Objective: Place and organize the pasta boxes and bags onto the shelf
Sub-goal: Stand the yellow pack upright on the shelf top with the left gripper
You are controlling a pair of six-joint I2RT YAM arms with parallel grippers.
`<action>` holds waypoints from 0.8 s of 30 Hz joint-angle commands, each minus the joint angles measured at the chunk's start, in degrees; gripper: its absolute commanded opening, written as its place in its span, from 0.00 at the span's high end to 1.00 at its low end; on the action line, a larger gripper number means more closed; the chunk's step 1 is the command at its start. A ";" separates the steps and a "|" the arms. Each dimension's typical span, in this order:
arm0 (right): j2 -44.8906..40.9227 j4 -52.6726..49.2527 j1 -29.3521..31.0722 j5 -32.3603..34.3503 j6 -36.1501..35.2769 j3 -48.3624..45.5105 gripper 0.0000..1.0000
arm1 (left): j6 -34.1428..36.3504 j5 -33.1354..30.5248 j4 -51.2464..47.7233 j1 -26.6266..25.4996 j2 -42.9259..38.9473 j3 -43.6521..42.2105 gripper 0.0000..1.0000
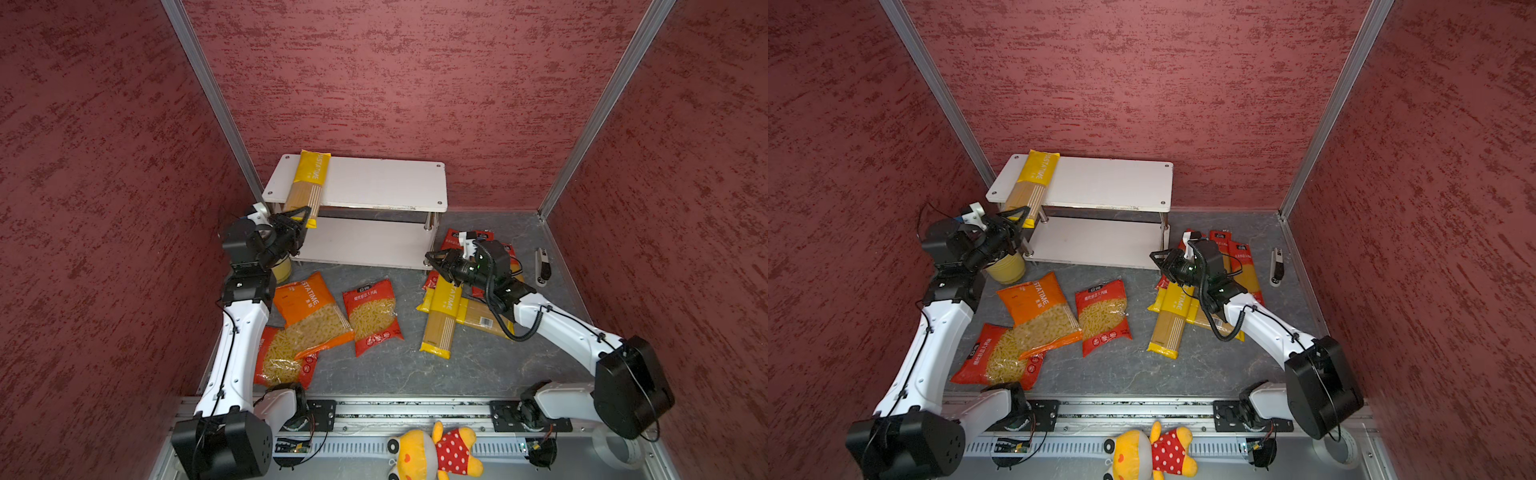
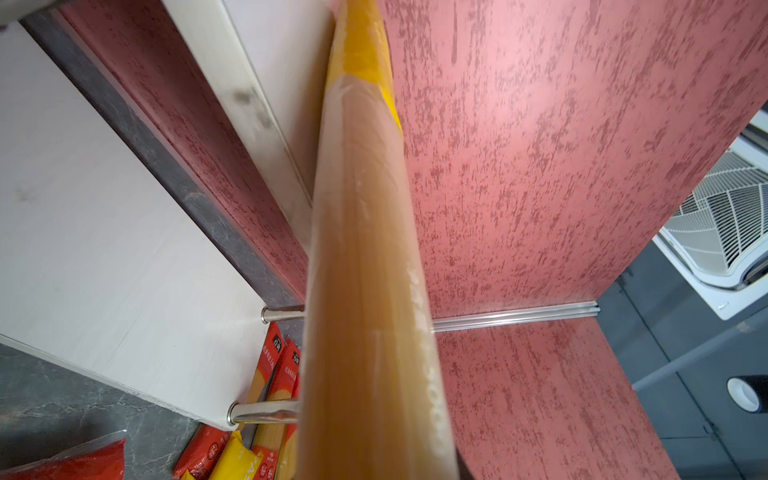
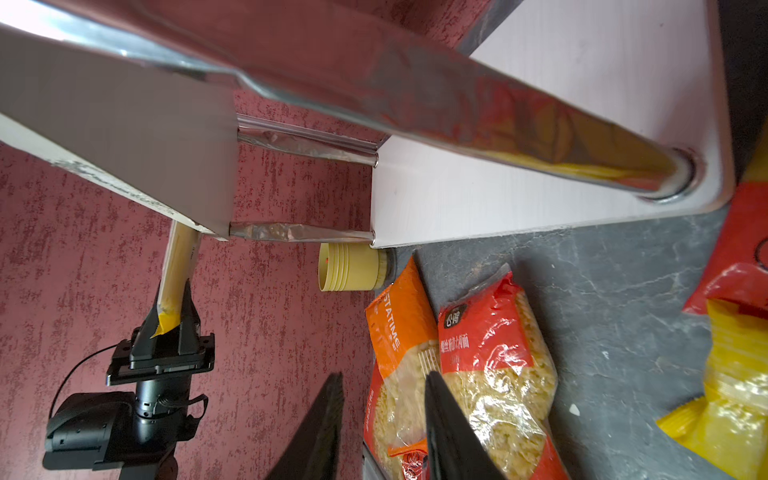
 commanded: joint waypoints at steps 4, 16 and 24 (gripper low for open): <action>1.49 5.67 1.83 1.49 2.21 -1.72 0.66 | -1.57 13.46 4.23 8.01 3.57 3.21 0.96; 1.03 6.60 2.70 2.74 2.32 -4.59 0.66 | -3.58 16.01 9.52 12.50 11.85 6.94 0.98; 1.34 7.04 2.69 2.88 2.52 -4.86 0.66 | -1.67 13.78 10.14 11.80 14.45 7.69 0.98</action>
